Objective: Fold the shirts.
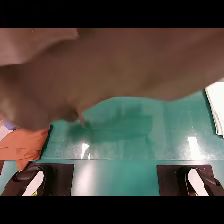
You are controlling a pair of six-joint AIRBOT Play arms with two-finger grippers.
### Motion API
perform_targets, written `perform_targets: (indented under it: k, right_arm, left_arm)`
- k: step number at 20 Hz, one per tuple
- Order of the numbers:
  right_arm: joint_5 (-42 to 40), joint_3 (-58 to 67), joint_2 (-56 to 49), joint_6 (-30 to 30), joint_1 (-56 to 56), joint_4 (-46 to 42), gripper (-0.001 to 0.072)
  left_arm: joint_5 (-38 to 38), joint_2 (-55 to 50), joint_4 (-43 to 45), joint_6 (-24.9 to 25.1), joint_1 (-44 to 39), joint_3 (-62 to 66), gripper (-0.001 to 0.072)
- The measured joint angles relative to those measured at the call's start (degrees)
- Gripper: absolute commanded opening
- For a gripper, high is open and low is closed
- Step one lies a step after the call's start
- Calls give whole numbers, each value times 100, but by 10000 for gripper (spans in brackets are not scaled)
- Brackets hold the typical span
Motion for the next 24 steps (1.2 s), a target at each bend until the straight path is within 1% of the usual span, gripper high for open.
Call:
perform_targets:
  k: [2, 4, 6, 8, 12, 16, 19, 22, 24]
  right_arm:
    - [74, 479, 9, 50, -302, -9, 19]
    - [286, 944, -179, 175, -483, -11, 19]
    - [649, 1329, -514, 326, -566, -9, 20]
    - [1025, 1462, -918, 448, -527, -11, 20]
    - [1585, 907, -1823, 579, 48, -227, 20]
    - [1672, 13, -2900, 772, 903, -1143, 19]
    - [1298, -197, -3851, 857, 1261, -1499, 19]
    - [981, 197, -4811, 911, 1443, -1648, 20]
    - [903, 560, -5305, 929, 1532, -1694, 19]
  left_arm:
    - [87, 4, -105, -2, 0, 385, 24]
    - [13, -57, -162, -4, 0, 483, 24]
    - [-157, -162, -223, -7, 0, 264, 24]
    - [-420, -332, -291, -9, -2, -221, 25]
    - [-861, -984, -483, -7, -2, -1493, 25]
    - [-990, -2009, -557, 94, -2, -2542, 24]
    - [-643, -3029, -627, 315, -9, -2909, 24]
    - [37, -4002, -909, 654, -11, -2957, 25]
    - [417, -4503, -1023, 782, -11, -2852, 25]
